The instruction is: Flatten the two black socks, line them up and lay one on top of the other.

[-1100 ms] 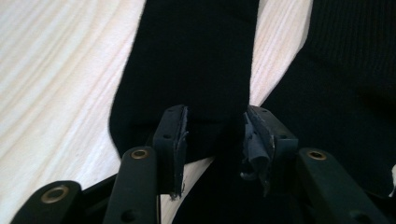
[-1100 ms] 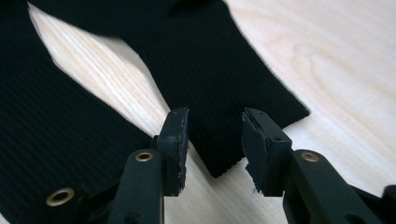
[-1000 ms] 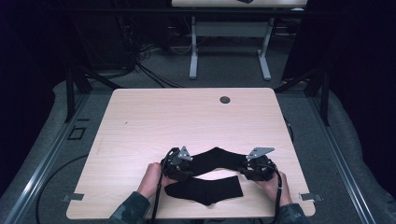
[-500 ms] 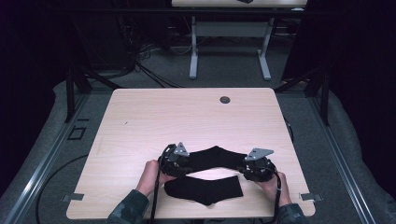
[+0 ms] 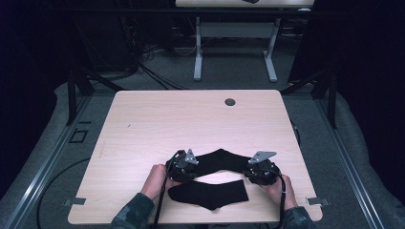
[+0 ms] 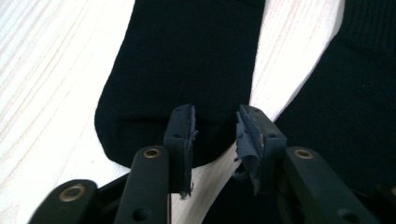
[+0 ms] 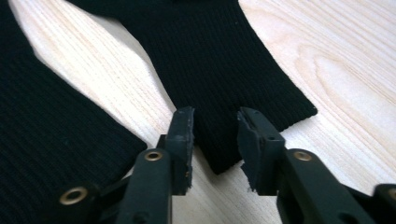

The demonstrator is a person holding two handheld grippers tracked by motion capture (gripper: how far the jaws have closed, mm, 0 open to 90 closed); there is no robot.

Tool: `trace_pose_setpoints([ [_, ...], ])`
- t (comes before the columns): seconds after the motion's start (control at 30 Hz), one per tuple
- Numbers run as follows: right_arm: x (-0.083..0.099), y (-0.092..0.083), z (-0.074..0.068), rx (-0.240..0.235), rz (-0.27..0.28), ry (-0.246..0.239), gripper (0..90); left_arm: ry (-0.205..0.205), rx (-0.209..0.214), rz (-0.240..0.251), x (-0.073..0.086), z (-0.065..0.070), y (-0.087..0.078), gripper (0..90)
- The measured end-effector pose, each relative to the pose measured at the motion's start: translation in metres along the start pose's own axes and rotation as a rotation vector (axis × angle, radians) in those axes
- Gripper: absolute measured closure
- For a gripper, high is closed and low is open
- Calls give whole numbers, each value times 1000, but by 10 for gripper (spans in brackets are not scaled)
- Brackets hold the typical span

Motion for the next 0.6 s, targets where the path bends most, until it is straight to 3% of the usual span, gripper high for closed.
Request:
trace_pose_setpoints([
  [0.2, 3, 0, 1, 21, 28, 21, 775, 1, 1, 38, 3, 0, 0, 786],
  [0.3, 4, 0, 2, 26, 38, 33, 805, 9, -25, 46, 4, 0, 1, 854],
  [0.37, 5, 0, 2, 29, 40, 36, 813, 9, -26, 47, 4, 0, 1, 865],
  [0.43, 6, 1, 3, 33, 64, 73, 833, 18, -33, 54, 5, 0, 1, 869],
  [0.6, 5, -3, 2, 48, 86, 62, 849, 11, -57, 75, 7, -3, 1, 876],
])
Point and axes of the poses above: each handheld gripper's, and its own axes: y roughly forward along the jaws, x roughly out of its underside, z roughly to its right, the point moved 3 cm from there along y, roughly forward along the jaws, and after that the axes turned 9 degrees about x, right-handed, at the moved point
